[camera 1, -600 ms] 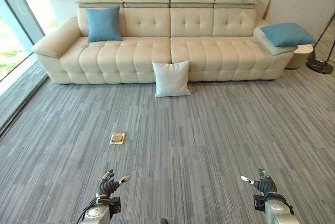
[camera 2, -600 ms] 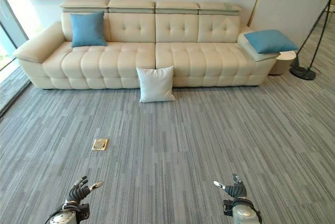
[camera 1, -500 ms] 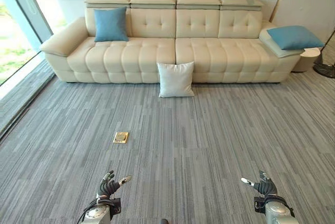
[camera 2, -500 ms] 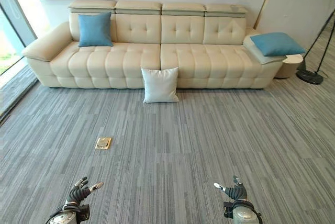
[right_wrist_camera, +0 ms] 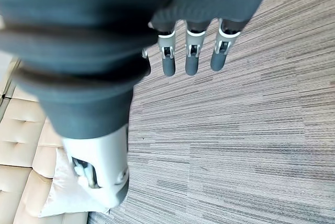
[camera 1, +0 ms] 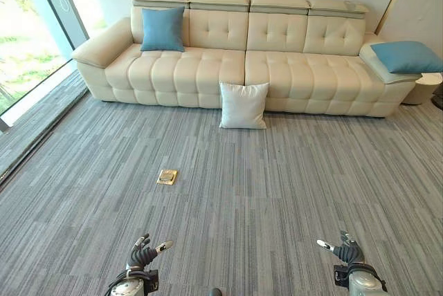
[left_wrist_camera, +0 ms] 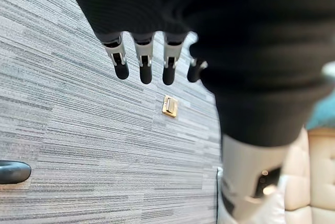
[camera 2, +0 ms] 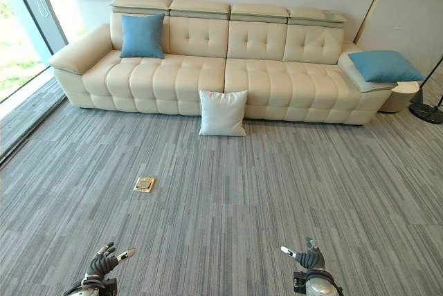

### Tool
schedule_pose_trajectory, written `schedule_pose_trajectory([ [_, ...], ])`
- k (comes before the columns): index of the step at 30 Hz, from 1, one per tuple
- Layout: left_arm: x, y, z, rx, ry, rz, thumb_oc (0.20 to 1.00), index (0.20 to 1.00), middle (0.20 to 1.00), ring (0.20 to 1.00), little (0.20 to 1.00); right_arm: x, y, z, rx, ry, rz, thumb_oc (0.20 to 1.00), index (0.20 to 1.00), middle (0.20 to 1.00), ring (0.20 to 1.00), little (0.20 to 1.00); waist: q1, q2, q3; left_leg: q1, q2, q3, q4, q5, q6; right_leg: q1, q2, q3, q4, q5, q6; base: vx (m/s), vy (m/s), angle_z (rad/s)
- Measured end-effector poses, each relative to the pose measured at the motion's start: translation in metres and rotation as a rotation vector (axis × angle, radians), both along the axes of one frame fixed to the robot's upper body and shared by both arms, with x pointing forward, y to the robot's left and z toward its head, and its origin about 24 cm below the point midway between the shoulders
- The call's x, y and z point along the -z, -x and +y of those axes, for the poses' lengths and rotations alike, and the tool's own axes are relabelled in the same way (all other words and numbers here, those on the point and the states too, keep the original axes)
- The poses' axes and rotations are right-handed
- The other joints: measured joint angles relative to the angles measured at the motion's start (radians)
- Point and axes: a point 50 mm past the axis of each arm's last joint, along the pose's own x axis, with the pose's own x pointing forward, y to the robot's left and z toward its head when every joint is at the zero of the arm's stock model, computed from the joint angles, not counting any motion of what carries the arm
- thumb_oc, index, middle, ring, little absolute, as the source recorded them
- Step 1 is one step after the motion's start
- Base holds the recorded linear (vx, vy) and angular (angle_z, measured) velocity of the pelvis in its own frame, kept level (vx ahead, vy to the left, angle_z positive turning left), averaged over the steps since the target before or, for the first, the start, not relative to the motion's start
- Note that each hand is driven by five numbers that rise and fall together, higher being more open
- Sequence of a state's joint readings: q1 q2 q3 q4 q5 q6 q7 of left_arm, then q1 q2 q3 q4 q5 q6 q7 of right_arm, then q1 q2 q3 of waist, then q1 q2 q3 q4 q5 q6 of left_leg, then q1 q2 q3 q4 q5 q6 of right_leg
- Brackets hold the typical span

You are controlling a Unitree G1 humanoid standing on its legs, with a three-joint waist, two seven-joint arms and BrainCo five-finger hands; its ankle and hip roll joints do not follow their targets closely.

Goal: Pick up all the scattered cushions and arrange them neatly on the sofa.

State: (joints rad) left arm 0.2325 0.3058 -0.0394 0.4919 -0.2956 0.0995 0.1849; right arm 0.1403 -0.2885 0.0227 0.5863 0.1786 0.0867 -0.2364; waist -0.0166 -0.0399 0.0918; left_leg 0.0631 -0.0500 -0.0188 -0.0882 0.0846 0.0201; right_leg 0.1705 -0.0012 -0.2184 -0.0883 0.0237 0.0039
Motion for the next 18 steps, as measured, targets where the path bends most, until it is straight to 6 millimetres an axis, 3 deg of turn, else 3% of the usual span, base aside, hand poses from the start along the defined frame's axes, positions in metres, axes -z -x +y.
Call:
schedule_pose_trajectory([
  [7,-0.0006,-0.0014,-0.0002,0.001,0.000,-0.004,1.000,1.000,1.000,1.000,1.000,0.0022,0.0006,0.0055,0.003,-0.018,0.003,1.000,1.000,1.000,1.000,1.000,-0.004,-0.011,0.005,0.001,-0.001,0.008,0.000,-0.001,0.001,-0.013,-0.002,0.011,0.000,-0.007,0.010,0.00,0.015,-0.05],
  [10,-0.0021,-0.0031,-0.0006,-0.001,0.000,-0.013,1.000,1.000,1.000,1.000,1.000,-0.0004,-0.0068,0.0075,-0.008,-0.018,-0.015,1.000,1.000,1.000,1.000,1.000,0.003,-0.005,0.009,-0.015,0.003,0.035,0.000,-0.001,0.002,-0.039,0.000,0.052,0.000,0.001,0.012,0.02,0.036,-0.29],
  [18,-0.0022,-0.0029,-0.0002,-0.006,-0.004,-0.013,1.000,1.000,1.000,1.000,1.000,-0.0005,-0.0064,0.0079,-0.013,-0.021,-0.012,1.000,1.000,1.000,1.000,1.000,0.004,0.002,0.019,-0.028,0.001,0.058,0.000,-0.006,0.010,-0.057,-0.004,0.064,0.000,0.004,0.015,0.07,0.070,-0.08],
])
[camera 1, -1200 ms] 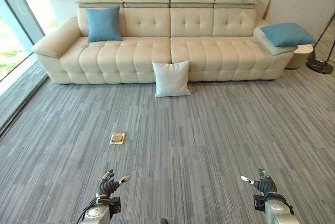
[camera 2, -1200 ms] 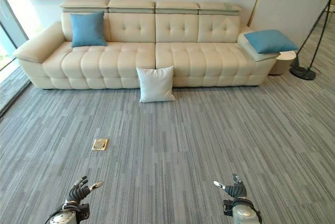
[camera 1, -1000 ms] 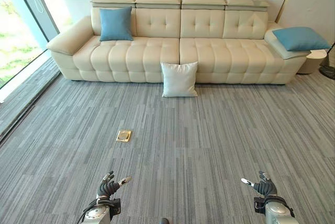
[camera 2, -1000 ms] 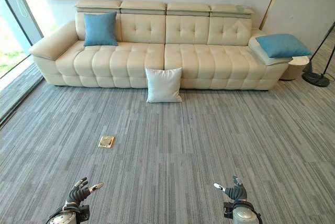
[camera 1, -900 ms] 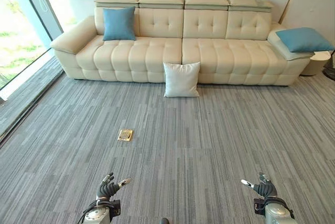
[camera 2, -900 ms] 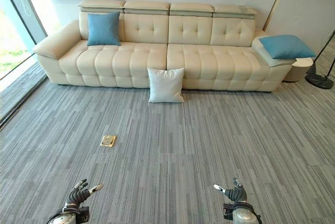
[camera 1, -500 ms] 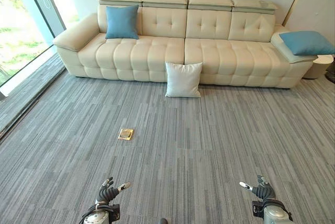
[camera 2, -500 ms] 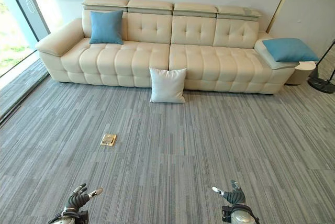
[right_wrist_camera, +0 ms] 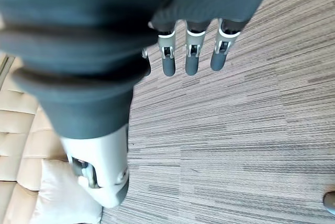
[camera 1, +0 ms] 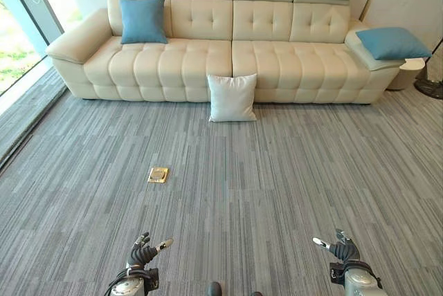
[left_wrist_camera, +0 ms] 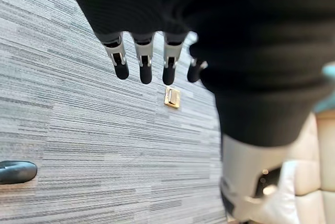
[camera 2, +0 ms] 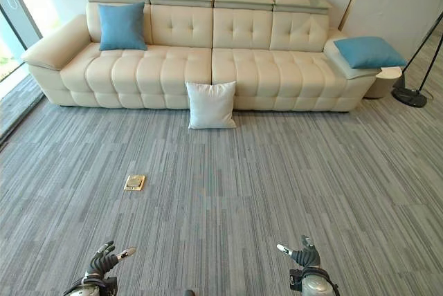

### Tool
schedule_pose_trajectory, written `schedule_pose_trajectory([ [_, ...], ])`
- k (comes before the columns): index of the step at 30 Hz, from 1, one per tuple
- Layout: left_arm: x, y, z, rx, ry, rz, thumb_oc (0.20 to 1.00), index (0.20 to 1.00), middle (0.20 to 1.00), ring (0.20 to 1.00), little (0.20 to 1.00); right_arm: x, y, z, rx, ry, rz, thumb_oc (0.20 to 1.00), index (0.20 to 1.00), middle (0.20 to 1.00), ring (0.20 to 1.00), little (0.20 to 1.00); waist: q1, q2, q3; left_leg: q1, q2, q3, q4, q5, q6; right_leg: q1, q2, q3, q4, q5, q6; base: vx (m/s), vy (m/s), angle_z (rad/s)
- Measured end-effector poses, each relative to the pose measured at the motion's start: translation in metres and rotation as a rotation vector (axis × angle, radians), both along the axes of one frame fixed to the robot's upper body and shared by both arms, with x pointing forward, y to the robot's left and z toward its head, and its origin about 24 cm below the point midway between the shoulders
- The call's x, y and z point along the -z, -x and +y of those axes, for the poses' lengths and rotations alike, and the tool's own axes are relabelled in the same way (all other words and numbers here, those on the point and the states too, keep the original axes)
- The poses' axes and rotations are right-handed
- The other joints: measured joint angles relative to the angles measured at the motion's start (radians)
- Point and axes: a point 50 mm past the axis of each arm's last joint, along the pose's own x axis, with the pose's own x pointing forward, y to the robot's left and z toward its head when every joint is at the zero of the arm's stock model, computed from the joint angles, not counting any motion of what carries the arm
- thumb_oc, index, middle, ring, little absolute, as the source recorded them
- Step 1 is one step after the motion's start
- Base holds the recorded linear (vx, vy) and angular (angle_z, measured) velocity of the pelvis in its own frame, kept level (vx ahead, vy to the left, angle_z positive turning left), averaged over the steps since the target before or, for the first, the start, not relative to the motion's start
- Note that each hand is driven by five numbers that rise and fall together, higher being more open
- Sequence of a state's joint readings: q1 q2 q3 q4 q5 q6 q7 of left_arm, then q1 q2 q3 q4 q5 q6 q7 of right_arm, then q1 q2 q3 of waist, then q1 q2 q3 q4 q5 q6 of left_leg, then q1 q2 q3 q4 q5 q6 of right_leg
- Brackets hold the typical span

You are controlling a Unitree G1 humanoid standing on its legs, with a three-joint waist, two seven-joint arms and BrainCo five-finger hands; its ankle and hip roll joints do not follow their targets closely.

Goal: Pick up all the scattered cushions and arrange them neatly on the sofa.

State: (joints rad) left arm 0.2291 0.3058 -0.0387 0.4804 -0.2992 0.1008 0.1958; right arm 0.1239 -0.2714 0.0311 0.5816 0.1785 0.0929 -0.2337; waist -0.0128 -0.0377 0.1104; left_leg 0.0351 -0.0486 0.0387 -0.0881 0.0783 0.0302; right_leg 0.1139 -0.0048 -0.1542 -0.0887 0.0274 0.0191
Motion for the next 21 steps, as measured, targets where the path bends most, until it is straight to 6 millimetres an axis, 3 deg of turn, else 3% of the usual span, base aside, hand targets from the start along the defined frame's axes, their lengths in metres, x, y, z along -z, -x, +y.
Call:
schedule_pose_trajectory([
  [3,-0.002,-0.006,0.000,0.001,0.001,-0.015,1.000,1.000,1.000,1.000,1.000,0.000,-0.001,-0.001,0.000,0.002,0.000,1.000,1.000,1.000,1.000,1.000,0.003,-0.004,0.018,-0.019,-0.005,0.001,0.000,-0.007,0.013,-0.028,-0.005,0.001,0.018,-0.003,0.003,0.04,0.180,-0.02],
  [6,-0.008,-0.019,0.000,0.008,-0.006,-0.051,1.000,1.000,1.000,1.000,1.000,-0.003,-0.006,-0.001,-0.003,0.005,-0.012,1.000,1.000,1.000,1.000,1.000,-0.001,0.004,0.048,-0.045,-0.014,-0.002,0.003,-0.009,0.043,-0.097,-0.018,-0.007,0.124,-0.029,0.007,0.03,0.150,0.04],
  [7,-0.009,-0.024,-0.002,0.006,-0.003,-0.063,1.000,1.000,1.000,1.000,1.000,-0.004,-0.008,-0.002,-0.001,0.007,-0.020,1.000,1.000,1.000,1.000,1.000,0.004,0.010,0.063,-0.046,-0.017,0.001,0.012,-0.017,0.057,-0.134,-0.022,-0.006,0.192,-0.035,0.006,0.10,0.321,-0.11],
  [8,-0.010,-0.029,-0.005,0.015,0.000,-0.071,1.000,1.000,1.000,1.000,1.000,-0.011,-0.020,-0.003,-0.015,0.017,-0.054,1.000,1.000,1.000,1.000,1.000,0.005,0.040,0.097,-0.048,0.004,-0.004,0.016,-0.011,0.064,-0.229,-0.033,-0.011,0.398,-0.069,0.042,0.05,0.123,-0.15],
  [10,-0.014,-0.033,-0.002,0.012,-0.012,-0.092,1.000,1.000,1.000,1.000,1.000,-0.010,-0.019,-0.002,-0.018,0.012,-0.052,1.000,1.000,1.000,1.000,1.000,-0.003,0.034,0.109,-0.029,-0.013,-0.001,0.016,-0.017,0.076,-0.337,-0.077,-0.011,0.622,-0.094,0.059,0.11,0.083,0.02],
  [11,-0.015,-0.033,-0.001,0.011,-0.016,-0.093,1.000,1.000,1.000,1.000,1.000,-0.009,-0.017,-0.002,-0.017,0.012,-0.044,1.000,1.000,1.000,1.000,1.000,-0.005,0.033,0.110,-0.026,-0.021,-0.002,0.015,-0.016,0.085,-0.371,-0.092,-0.010,0.684,-0.134,0.052,0.27,-0.002,-0.03],
  [12,-0.018,-0.040,-0.002,0.015,-0.019,-0.112,1.000,1.000,1.000,1.000,1.000,-0.007,-0.013,-0.003,-0.013,0.013,-0.034,1.000,1.000,1.000,1.000,1.000,-0.004,0.025,0.124,-0.018,-0.035,0.000,0.017,-0.028,0.101,-0.431,-0.092,0.020,0.717,-0.170,0.067,0.29,-0.043,-0.04],
  [13,-0.019,-0.042,-0.002,0.016,-0.019,-0.119,1.000,1.000,1.000,1.000,1.000,-0.008,-0.014,-0.003,-0.014,0.012,-0.036,1.000,1.000,1.000,1.000,1.000,-0.003,0.018,0.135,-0.013,-0.038,-0.002,0.017,-0.033,0.101,-0.445,-0.088,0.021,0.682,-0.178,0.077,0.23,-0.051,-0.06],
  [16,-0.021,-0.046,-0.003,0.019,-0.016,-0.129,1.000,1.000,1.000,1.000,1.000,-0.008,-0.015,-0.003,-0.012,0.011,-0.036,1.000,1.000,1.000,1.000,1.000,-0.003,0.025,0.153,-0.004,-0.039,0.013,0.017,-0.046,0.103,-0.454,-0.079,-0.014,0.386,-0.146,0.074,0.28,-0.139,-0.01],
  [17,-0.019,-0.043,-0.003,0.014,-0.014,-0.120,1.000,1.000,1.000,1.000,1.000,-0.007,-0.014,-0.002,-0.012,0.008,-0.035,1.000,1.000,1.000,1.000,1.000,-0.004,0.022,0.156,0.015,-0.042,0.020,0.020,-0.069,0.090,-0.453,-0.065,-0.017,0.285,-0.098,0.071,0.37,-0.200,-0.22],
  [18,-0.018,-0.043,-0.002,0.008,-0.013,-0.115,1.000,1.000,1.000,1.000,1.000,-0.006,-0.013,-0.001,-0.011,0.005,-0.030,1.000,1.000,1.000,1.000,1.000,-0.004,0.022,0.155,0.026,-0.041,0.021,0.025,-0.087,0.084,-0.428,-0.053,-0.013,0.167,-0.065,0.099,0.52,-0.266,-0.19],
  [19,-0.018,-0.043,-0.002,0.005,-0.013,-0.117,1.000,1.000,1.000,1.000,1.000,-0.006,-0.013,-0.001,-0.011,0.005,-0.030,1.000,1.000,1.000,1.000,1.000,-0.004,0.021,0.154,0.029,-0.042,0.021,0.032,-0.095,0.079,-0.416,-0.049,-0.011,0.110,-0.049,0.100,0.27,-0.131,-0.01],
  [20,-0.018,-0.043,-0.002,0.003,-0.010,-0.119,1.000,1.000,1.000,1.000,1.000,-0.006,-0.012,-0.001,-0.009,0.004,-0.027,1.000,1.000,1.000,1.000,1.000,-0.004,0.023,0.153,0.050,-0.045,0.009,0.035,-0.119,0.072,-0.388,-0.036,-0.007,0.007,-0.012,0.088,0.58,-0.267,0.23],
  [21,-0.018,-0.043,-0.005,0.007,-0.004,-0.118,1.000,1.000,1.000,1.000,1.000,-0.004,-0.008,-0.001,-0.006,0.003,-0.014,1.000,1.000,1.000,1.000,1.000,-0.016,0.026,0.150,0.068,-0.043,-0.009,0.034,-0.128,0.064,-0.373,-0.035,-0.010,0.009,0.007,0.072,0.31,-0.137,0.57],
])
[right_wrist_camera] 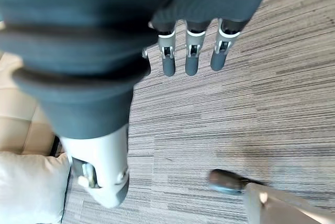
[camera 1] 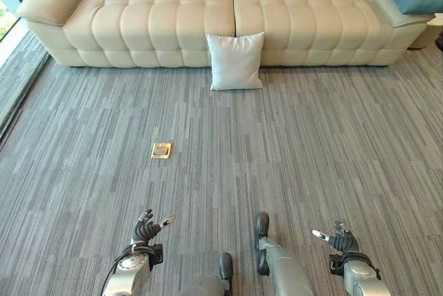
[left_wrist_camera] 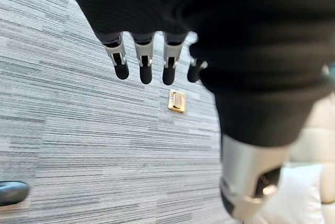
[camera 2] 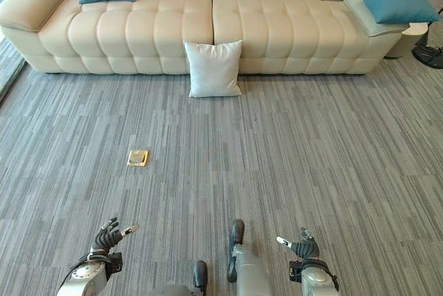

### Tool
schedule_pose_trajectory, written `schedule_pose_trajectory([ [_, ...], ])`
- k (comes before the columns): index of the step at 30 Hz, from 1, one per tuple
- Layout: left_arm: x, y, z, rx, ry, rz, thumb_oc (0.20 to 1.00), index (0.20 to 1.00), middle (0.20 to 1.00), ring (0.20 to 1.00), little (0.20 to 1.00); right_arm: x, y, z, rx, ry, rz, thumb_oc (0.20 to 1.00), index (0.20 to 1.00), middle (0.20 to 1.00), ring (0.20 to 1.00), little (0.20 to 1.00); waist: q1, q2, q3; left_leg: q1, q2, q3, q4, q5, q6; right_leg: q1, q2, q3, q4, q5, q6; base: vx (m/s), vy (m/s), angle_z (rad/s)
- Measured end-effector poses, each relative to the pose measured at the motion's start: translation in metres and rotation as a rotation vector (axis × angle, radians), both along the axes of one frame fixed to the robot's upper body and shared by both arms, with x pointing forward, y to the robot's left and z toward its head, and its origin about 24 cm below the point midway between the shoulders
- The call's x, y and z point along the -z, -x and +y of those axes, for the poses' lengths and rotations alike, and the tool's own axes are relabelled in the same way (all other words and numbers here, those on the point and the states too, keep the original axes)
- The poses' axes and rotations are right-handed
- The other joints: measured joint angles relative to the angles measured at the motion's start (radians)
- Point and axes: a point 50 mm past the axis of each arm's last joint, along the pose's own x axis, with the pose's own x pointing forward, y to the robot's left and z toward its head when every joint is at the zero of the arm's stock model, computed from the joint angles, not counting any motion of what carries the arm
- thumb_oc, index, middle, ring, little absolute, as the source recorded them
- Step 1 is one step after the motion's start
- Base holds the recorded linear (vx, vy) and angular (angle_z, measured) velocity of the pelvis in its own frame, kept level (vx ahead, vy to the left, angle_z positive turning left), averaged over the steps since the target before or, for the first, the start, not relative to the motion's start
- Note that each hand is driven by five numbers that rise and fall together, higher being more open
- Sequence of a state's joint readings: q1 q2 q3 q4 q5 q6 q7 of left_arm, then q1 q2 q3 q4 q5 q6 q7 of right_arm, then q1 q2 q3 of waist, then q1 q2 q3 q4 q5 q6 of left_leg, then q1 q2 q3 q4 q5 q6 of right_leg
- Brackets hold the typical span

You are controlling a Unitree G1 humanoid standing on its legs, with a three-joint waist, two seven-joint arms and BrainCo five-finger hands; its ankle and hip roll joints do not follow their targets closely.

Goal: Pick up all the scattered cushions and arrange them neatly on the sofa.

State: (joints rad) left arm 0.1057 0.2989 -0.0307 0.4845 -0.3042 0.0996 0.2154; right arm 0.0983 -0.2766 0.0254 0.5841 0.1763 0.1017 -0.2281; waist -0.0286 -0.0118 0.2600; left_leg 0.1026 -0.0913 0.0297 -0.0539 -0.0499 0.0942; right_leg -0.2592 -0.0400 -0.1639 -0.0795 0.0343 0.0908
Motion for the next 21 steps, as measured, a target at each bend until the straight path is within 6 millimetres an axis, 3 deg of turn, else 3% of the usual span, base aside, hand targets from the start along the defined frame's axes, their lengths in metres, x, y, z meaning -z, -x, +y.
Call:
schedule_pose_trajectory([
  [1,0.005,0.007,-0.009,0.002,0.027,0.012,1.000,1.000,1.000,1.000,1.000,0.012,0.016,-0.002,0.017,-0.001,0.073,1.000,1.000,1.000,1.000,1.000,-0.011,0.012,-0.027,0.072,0.016,-0.025,-0.017,-0.048,-0.021,0.052,0.004,-0.027,0.129,0.011,-0.028,0.73,-0.359,0.35],
  [2,0.019,0.027,-0.021,-0.017,0.074,0.071,1.000,1.000,1.000,1.000,1.000,0.016,0.029,-0.010,0.028,0.013,0.126,1.000,1.000,1.000,1.000,1.000,0.004,0.051,-0.091,0.109,0.058,-0.013,0.014,-0.084,-0.056,0.098,0.044,-0.041,0.133,0.096,-0.139,0.72,-0.401,0.13],
  [3,0.019,0.027,-0.023,-0.014,0.080,0.068,1.000,1.000,1.000,1.000,1.000,0.015,0.028,-0.011,0.027,0.018,0.122,1.000,1.000,1.000,1.000,1.000,0.007,0.059,-0.094,0.102,0.064,-0.014,0.044,-0.080,-0.066,0.101,0.048,-0.039,0.134,0.088,-0.144,0.96,-0.545,0.41],
  [4,0.017,0.021,-0.026,-0.001,0.101,0.055,1.000,1.000,1.000,1.000,1.000,0.013,0.023,-0.015,0.035,0.024,0.111,1.000,1.000,1.000,1.000,1.000,-0.010,0.048,-0.092,-0.010,0.057,-0.046,0.313,-0.107,-0.123,0.161,0.047,-0.027,0.126,-0.033,-0.145,0.54,-0.322,0.79],
  [5,0.014,0.018,-0.026,0.007,0.102,0.036,1.000,1.000,1.000,1.000,1.000,0.013,0.026,-0.017,0.040,0.023,0.110,1.000,1.000,1.000,1.000,1.000,-0.019,0.033,-0.105,-0.078,0.048,-0.024,0.488,-0.106,-0.140,0.192,0.041,-0.010,0.110,-0.020,-0.139,0.34,-0.217,0.76],
  [6,0.013,0.020,-0.026,0.003,0.101,0.025,1.000,1.000,1.000,1.000,1.000,0.011,0.026,-0.020,0.036,0.034,0.109,1.000,1.000,1.000,1.000,1.000,-0.004,0.037,-0.108,-0.115,0.067,-0.010,0.615,-0.104,-0.160,0.228,0.056,-0.012,0.106,-0.013,-0.165,0.14,-0.118,-0.04],
  [7,0.015,0.024,-0.023,-0.004,0.097,0.040,1.000,1.000,1.000,1.000,1.000,0.007,0.017,-0.021,0.032,0.035,0.079,1.000,1.000,1.000,1.000,1.000,0.005,0.045,-0.113,-0.143,0.086,-0.013,0.693,-0.105,-0.164,0.252,0.077,0.001,0.106,-0.019,-0.174,0.24,-0.186,-0.32],
  [9,0.011,0.020,-0.020,0.003,0.088,0.024,1.000,1.000,1.000,1.000,1.000,-0.002,0.004,-0.021,0.010,0.042,0.016,1.000,1.000,1.000,1.000,1.000,0.005,0.044,-0.111,-0.235,0.082,-0.027,0.822,-0.102,-0.168,0.273,0.090,0.007,0.109,-0.051,-0.216,0.31,-0.208,-0.11],
  [10,0.005,0.009,-0.017,0.015,0.075,-0.007,1.000,1.000,1.000,1.000,1.000,-0.006,-0.005,-0.018,0.000,0.036,-0.005,1.000,1.000,1.000,1.000,1.000,0.009,0.027,-0.093,-0.305,0.085,-0.015,0.924,-0.102,-0.165,0.317,0.096,0.031,0.090,-0.064,-0.226,0.28,-0.166,0.00],
  [11,0.003,0.006,-0.015,0.020,0.065,-0.015,1.000,1.000,1.000,1.000,1.000,-0.006,-0.008,-0.015,-0.001,0.028,-0.014,1.000,1.000,1.000,1.000,1.000,0.012,0.016,-0.083,-0.340,0.085,-0.009,0.949,-0.116,-0.145,0.359,0.098,0.051,0.072,-0.068,-0.231,0.24,-0.128,-0.06],
  [12,-0.001,0.002,-0.012,0.028,0.054,-0.030,1.000,1.000,1.000,1.000,1.000,-0.006,-0.011,-0.011,0.001,0.016,-0.022,1.000,1.000,1.000,1.000,1.000,0.010,-0.016,-0.069,-0.387,0.063,0.008,0.897,-0.137,-0.106,0.398,0.086,0.081,0.052,-0.081,-0.225,0.25,-0.059,-0.09],
  [14,-0.005,-0.003,-0.012,0.044,0.050,-0.043,1.000,1.000,1.000,1.000,1.000,-0.007,-0.013,-0.010,0.007,0.008,-0.030,1.000,1.000,1.000,1.000,1.000,0.008,-0.045,-0.052,-0.524,0.025,0.024,0.689,-0.126,-0.074,0.477,0.076,0.090,0.020,-0.131,-0.198,0.43,-0.036,-0.12],
  [15,-0.006,-0.006,-0.014,0.049,0.055,-0.051,1.000,1.000,1.000,1.000,1.000,-0.006,-0.013,-0.011,0.010,0.012,-0.020,1.000,1.000,1.000,1.000,1.000,0.008,-0.058,-0.024,-0.569,-0.001,0.015,0.368,-0.089,-0.040,0.535,0.065,0.093,0.000,-0.181,-0.173,0.61,0.056,-0.17],
  [17,0.003,0.009,-0.014,0.039,0.059,0.007,1.000,1.000,1.000,1.000,1.000,-0.001,-0.006,-0.010,-0.002,0.012,0.011,1.000,1.000,1.000,1.000,1.000,0.008,-0.055,-0.021,-0.518,-0.035,-0.021,0.032,-0.059,-0.050,0.615,0.054,0.100,0.001,-0.212,-0.118,0.61,0.093,-0.36],
  [18,0.006,0.016,-0.013,0.036,0.055,0.030,1.000,1.000,1.000,1.000,1.000,0.002,-0.001,-0.011,0.001,0.015,0.029,1.000,1.000,1.000,1.000,1.000,0.008,-0.043,-0.027,-0.486,-0.041,-0.026,-0.037,-0.065,-0.052,0.650,0.060,0.107,0.001,-0.223,-0.100,0.47,0.112,-0.42],
  [19,0.011,0.024,-0.012,0.023,0.061,0.054,1.000,1.000,1.000,1.000,1.000,0.004,0.008,-0.014,0.004,0.022,0.051,1.000,1.000,1.000,1.000,1.000,0.009,-0.026,-0.048,-0.464,-0.036,-0.020,-0.002,-0.089,-0.052,0.688,0.076,0.119,0.004,-0.233,-0.087,0.55,0.145,-0.22],
  [20,0.012,0.026,-0.009,0.016,0.056,0.065,1.000,1.000,1.000,1.000,1.000,0.006,0.010,-0.013,0.007,0.019,0.060,1.000,1.000,1.000,1.000,1.000,0.007,-0.014,-0.062,-0.472,-0.042,-0.018,0.053,-0.034,-0.022,0.717,0.083,0.114,0.008,-0.239,-0.087,0.58,0.178,-0.05],
  [21,0.010,0.021,-0.007,0.001,0.056,0.057,1.000,1.000,1.000,1.000,1.000,0.007,0.010,-0.010,0.005,0.007,0.065,1.000,1.000,1.000,1.000,1.000,0.002,-0.035,-0.059,-0.477,-0.046,0.026,0.106,-0.017,-0.039,0.719,0.058,0.108,0.050,-0.239,-0.089,0.58,0.212,-0.05],
])
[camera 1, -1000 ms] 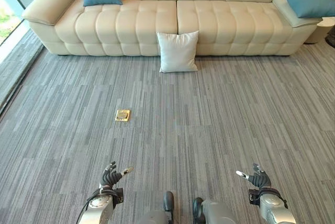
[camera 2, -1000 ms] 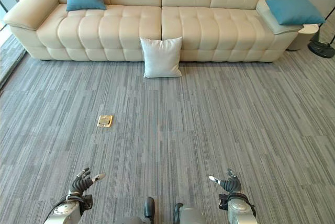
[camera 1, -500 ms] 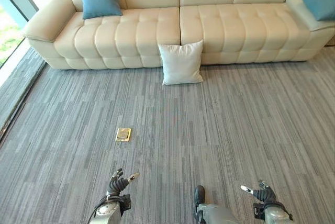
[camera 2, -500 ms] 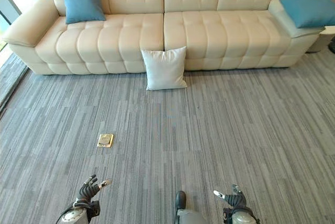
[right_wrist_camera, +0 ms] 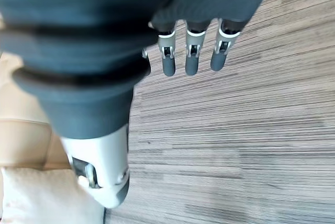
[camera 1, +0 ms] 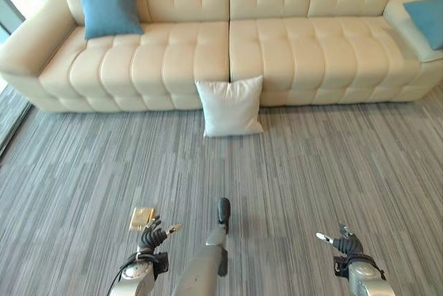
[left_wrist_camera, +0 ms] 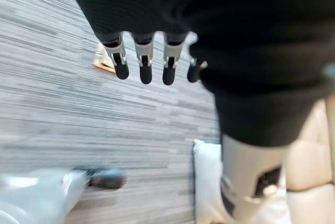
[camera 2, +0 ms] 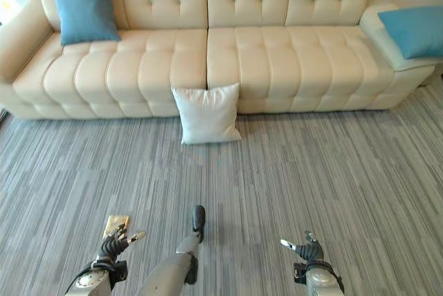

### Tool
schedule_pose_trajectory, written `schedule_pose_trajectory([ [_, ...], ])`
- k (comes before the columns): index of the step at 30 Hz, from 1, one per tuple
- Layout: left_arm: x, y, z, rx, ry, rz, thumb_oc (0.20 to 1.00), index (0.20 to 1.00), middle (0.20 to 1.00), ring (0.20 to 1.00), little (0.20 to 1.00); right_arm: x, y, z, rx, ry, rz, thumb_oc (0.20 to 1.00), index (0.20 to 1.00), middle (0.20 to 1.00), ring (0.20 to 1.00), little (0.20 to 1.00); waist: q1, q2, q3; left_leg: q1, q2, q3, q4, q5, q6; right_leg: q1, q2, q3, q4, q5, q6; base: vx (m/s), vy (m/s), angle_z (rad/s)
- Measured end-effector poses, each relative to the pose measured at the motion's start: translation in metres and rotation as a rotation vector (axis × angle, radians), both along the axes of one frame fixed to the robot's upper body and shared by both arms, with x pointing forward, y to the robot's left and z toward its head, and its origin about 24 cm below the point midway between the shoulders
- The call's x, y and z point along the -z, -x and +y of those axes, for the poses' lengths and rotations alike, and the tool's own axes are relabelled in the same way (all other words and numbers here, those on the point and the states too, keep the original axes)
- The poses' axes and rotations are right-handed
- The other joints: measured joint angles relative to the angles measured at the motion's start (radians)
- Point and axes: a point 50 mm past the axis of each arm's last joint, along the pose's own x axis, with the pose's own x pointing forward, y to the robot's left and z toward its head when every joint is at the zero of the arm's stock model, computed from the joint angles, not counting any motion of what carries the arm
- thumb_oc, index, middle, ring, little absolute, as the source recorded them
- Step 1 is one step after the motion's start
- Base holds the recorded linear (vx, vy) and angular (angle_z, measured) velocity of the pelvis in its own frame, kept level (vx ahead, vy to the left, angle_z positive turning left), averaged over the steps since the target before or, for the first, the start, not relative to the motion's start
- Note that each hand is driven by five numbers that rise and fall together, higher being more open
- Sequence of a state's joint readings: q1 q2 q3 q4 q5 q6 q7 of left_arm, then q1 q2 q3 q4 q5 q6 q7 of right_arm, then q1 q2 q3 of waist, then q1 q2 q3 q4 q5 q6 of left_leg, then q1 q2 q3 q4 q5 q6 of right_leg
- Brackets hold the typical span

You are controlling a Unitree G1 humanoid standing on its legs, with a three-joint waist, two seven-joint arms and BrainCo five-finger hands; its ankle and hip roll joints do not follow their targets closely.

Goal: Pick up all the scattered cushions and arrange them neatly on the sofa.

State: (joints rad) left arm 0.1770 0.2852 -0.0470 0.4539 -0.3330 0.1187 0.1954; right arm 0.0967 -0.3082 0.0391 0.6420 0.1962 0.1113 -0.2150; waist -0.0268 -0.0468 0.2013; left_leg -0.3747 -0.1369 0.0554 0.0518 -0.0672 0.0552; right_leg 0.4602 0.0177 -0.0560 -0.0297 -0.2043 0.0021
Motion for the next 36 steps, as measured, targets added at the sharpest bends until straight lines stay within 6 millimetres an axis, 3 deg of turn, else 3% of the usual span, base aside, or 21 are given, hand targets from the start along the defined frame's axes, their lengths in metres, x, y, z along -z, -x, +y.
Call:
schedule_pose_trajectory([
  [1,-0.003,-0.003,0.000,-0.009,0.004,-0.019,1.000,1.000,1.000,1.000,1.000,0.000,-0.001,0.003,0.004,-0.010,-0.001,1.000,1.000,1.000,1.000,1.000,0.007,-0.010,-0.005,0.013,0.000,0.026,0.012,0.018,-0.011,-0.020,-0.012,0.020,0.070,0.009,-0.002,0.57,0.233,-0.16],
  [3,-0.004,-0.005,-0.001,-0.003,0.005,-0.026,1.000,1.000,1.000,1.000,1.000,-0.002,-0.006,0.007,0.001,-0.022,-0.028,1.000,1.000,1.000,1.000,1.000,0.006,-0.019,-0.010,0.063,-0.009,0.048,0.008,0.046,0.030,-0.043,-0.034,0.014,0.190,0.052,0.019,0.53,0.241,-0.22],
  [5,-0.004,-0.008,0.001,0.001,-0.002,-0.025,1.000,1.000,1.000,1.000,1.000,0.000,-0.004,0.011,-0.001,-0.040,-0.020,1.000,1.000,1.000,1.000,1.000,0.007,-0.028,-0.040,0.139,-0.017,0.064,-0.022,0.063,0.027,-0.133,-0.066,0.006,0.435,0.137,0.040,0.39,0.208,-0.23],
  [7,-0.006,-0.009,0.003,0.008,-0.013,-0.029,1.000,1.000,1.000,1.000,1.000,0.000,-0.007,0.015,-0.017,-0.047,-0.031,1.000,1.000,1.000,1.000,1.000,0.012,-0.012,-0.055,0.203,-0.011,0.048,-0.060,0.150,0.063,-0.218,-0.068,0.006,0.557,-0.007,0.092,0.34,0.252,-0.47],
  [9,-0.009,-0.013,0.008,0.015,-0.035,-0.037,1.000,1.000,1.000,1.000,1.000,0.000,-0.011,0.025,-0.076,-0.052,-0.027,1.000,1.000,1.000,1.000,1.000,0.021,-0.029,-0.062,0.230,-0.029,0.046,-0.059,0.149,0.064,-0.387,-0.096,0.019,0.780,-0.023,0.101,0.27,0.217,-0.52],
  [10,-0.008,-0.014,0.007,0.029,-0.039,-0.030,1.000,1.000,1.000,1.000,1.000,0.001,-0.012,0.029,-0.101,-0.050,-0.025,1.000,1.000,1.000,1.000,1.000,0.015,-0.025,-0.057,0.287,-0.048,0.036,-0.072,0.155,0.080,-0.533,-0.129,-0.037,0.974,-0.029,0.093,0.16,0.114,-0.24],
  [11,-0.007,-0.014,0.003,0.039,-0.031,-0.028,1.000,1.000,1.000,1.000,1.000,0.003,-0.007,0.029,-0.096,-0.050,-0.009,1.000,1.000,1.000,1.000,1.000,0.004,-0.017,-0.055,0.325,-0.054,0.021,-0.087,0.146,0.092,-0.566,-0.132,-0.051,0.976,-0.047,0.082,0.30,0.184,0.07],
  [14,-0.008,-0.022,-0.009,0.066,-0.010,-0.043,1.000,1.000,1.000,1.000,1.000,0.009,0.006,0.027,-0.084,-0.050,0.033,1.000,1.000,1.000,1.000,1.000,-0.003,0.021,-0.035,0.410,-0.054,-0.008,-0.104,0.123,0.087,-0.670,-0.132,-0.101,0.853,-0.095,0.047,0.21,0.066,0.35],
  [17,-0.008,-0.026,-0.014,0.084,-0.003,-0.047,1.000,1.000,1.000,1.000,1.000,0.005,0.001,0.024,-0.088,-0.038,0.017,1.000,1.000,1.000,1.000,1.000,-0.002,0.076,-0.002,0.454,-0.030,-0.016,-0.113,0.103,0.055,-0.752,-0.092,-0.168,0.585,-0.054,0.013,0.17,-0.021,0.19],
  [18,-0.004,-0.025,-0.018,0.081,0.009,-0.033,1.000,1.000,1.000,1.000,1.000,0.005,0.000,0.022,-0.086,-0.034,0.016,1.000,1.000,1.000,1.000,1.000,0.009,0.114,0.014,0.478,0.004,-0.012,-0.093,0.018,-0.098,-0.746,-0.012,-0.166,0.426,0.020,-0.015,0.20,-0.063,0.02],
  [19,-0.001,-0.019,-0.015,0.074,0.005,-0.014,1.000,1.000,1.000,1.000,1.000,0.006,-0.001,0.026,-0.090,-0.045,0.016,1.000,1.000,1.000,1.000,1.000,0.022,0.098,0.021,0.460,-0.001,0.014,-0.031,0.008,-0.162,-0.717,0.002,-0.162,0.300,0.080,-0.029,0.28,-0.117,0.43],
  [20,-0.010,-0.020,0.000,0.092,-0.047,-0.032,1.000,1.000,1.000,1.000,1.000,0.008,-0.003,0.039,-0.073,-0.089,0.001,1.000,1.000,1.000,1.000,1.000,0.018,-0.023,0.030,0.355,-0.043,0.022,0.204,-0.073,0.091,-0.706,-0.104,-0.148,0.172,0.290,-0.083,0.21,-0.091,0.92],
  [21,-0.019,-0.026,0.007,0.109,-0.078,-0.067,1.000,1.000,1.000,1.000,1.000,0.010,0.000,0.040,-0.055,-0.102,0.012,1.000,1.000,1.000,1.000,1.000,0.004,-0.050,0.027,0.329,-0.017,0.004,0.250,-0.133,0.133,-0.709,-0.159,-0.123,0.157,0.373,-0.070,0.22,-0.109,0.42],
  [22,-0.007,-0.017,0.009,0.036,-0.057,-0.017,1.000,1.000,1.000,1.000,1.000,0.013,-0.006,0.034,-0.039,-0.089,0.044,1.000,1.000,1.000,1.000,1.000,0.060,-0.042,0.032,0.395,0.021,0.049,0.193,-0.146,0.068,-0.706,-0.125,-0.090,0.175,0.378,0.050,0.23,-0.137,-0.18],
  [23,0.005,0.000,0.006,0.039,-0.039,0.060,1.000,1.000,1.000,1.000,1.000,0.003,-0.014,0.030,-0.062,-0.066,-0.013,1.000,1.000,1.000,1.000,1.000,0.047,0.027,0.030,0.447,0.069,0.060,0.125,-0.111,0.017,-0.653,-0.052,-0.109,0.121,0.434,-0.015,0.33,-0.205,-0.84],
  [25,0.006,-0.001,0.002,0.025,-0.022,0.060,1.000,1.000,1.000,1.000,1.000,-0.006,-0.022,0.023,-0.074,-0.037,-0.056,1.000,1.000,1.000,1.000,1.000,0.025,0.089,0.022,0.528,0.107,0.015,0.019,-0.092,-0.014,-0.658,0.033,-0.149,0.158,0.319,-0.008,0.33,-0.213,-0.31],
  [27,0.000,-0.015,0.001,0.040,-0.027,0.017,1.000,1.000,1.000,1.000,1.000,-0.006,-0.020,0.017,-0.074,-0.017,-0.044,1.000,1.000,1.000,1.000,1.000,0.000,0.102,0.024,0.558,0.095,0.017,-0.008,-0.092,-0.014,-0.647,0.063,-0.184,0.047,0.326,-0.016,0.34,-0.248,0.11],
  [29,0.002,-0.015,-0.007,0.057,-0.009,0.015,1.000,1.000,1.000,1.000,1.000,0.006,0.005,0.012,-0.058,-0.013,0.032,1.000,1.000,1.000,1.000,1.000,-0.027,0.077,0.005,0.659,0.017,0.011,-0.013,-0.092,-0.018,-0.536,0.038,-0.192,-0.021,0.355,-0.114,0.33,-0.313,0.09],
  [30,0.007,-0.011,-0.017,0.052,0.023,0.025,1.000,1.000,1.000,1.000,1.000,0.008,0.010,0.006,-0.045,0.000,0.060,1.000,1.000,1.000,1.000,1.000,-0.023,0.111,-0.015,0.668,0.028,0.019,0.003,-0.097,-0.042,-0.516,0.049,-0.184,-0.026,0.364,-0.119,0.23,-0.294,-0.06],
  [31,0.007,-0.011,-0.022,0.061,0.038,0.015,1.000,1.000,1.000,1.000,1.000,0.009,0.013,0.006,-0.048,0.001,0.069,1.000,1.000,1.000,1.000,1.000,-0.020,0.098,-0.016,0.627,0.017,0.031,0.098,-0.115,-0.090,-0.492,0.019,-0.156,-0.033,0.345,-0.119,0.26,-0.351,-0.05],
  [36,0.003,-0.009,-0.017,0.069,0.025,-0.001,1.000,1.000,1.000,1.000,1.000,0.000,-0.003,0.005,-0.060,0.010,0.016,1.000,1.000,1.000,1.000,1.000,-0.002,0.070,-0.015,0.480,0.152,0.039,0.194,-0.087,-0.146,-0.412,-0.018,-0.127,-0.040,0.300,-0.077,0.19,-0.291,-0.15],
])
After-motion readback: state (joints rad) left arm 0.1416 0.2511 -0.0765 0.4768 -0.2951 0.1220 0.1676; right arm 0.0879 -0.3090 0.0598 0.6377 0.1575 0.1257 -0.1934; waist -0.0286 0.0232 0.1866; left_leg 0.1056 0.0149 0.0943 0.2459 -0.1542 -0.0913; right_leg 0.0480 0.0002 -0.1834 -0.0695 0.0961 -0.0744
